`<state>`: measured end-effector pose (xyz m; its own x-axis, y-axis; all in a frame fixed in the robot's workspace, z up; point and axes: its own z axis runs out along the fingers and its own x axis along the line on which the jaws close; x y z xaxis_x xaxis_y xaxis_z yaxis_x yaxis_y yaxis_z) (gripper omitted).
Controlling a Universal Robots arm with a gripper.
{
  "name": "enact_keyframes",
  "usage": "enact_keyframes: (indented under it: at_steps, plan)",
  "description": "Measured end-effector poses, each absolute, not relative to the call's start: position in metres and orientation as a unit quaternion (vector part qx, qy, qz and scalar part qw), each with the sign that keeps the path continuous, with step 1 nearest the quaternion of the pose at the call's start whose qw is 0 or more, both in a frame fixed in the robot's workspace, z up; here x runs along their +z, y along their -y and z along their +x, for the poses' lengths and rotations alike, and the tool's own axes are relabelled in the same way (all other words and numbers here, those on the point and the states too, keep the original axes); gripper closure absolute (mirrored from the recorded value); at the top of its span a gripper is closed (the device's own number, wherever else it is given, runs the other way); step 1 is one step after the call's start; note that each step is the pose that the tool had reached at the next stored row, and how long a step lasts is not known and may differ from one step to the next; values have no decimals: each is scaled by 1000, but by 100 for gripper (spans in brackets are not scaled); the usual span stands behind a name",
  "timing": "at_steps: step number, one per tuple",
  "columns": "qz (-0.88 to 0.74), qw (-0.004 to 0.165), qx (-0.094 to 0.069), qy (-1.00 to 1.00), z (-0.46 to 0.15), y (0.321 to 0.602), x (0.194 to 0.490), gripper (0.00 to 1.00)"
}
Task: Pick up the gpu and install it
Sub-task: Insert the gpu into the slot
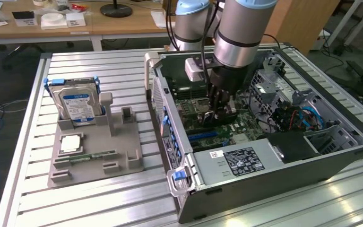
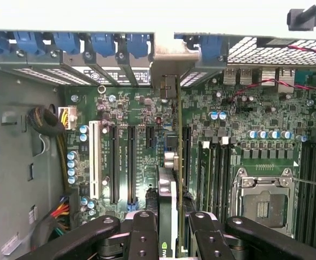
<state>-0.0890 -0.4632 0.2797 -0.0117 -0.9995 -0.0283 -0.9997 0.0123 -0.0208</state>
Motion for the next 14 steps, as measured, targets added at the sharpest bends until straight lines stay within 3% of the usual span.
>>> enact_keyframes:
  at_steps: [14]
  plan:
    - [-703, 17, 3, -711, -89, 463, 276, 73]
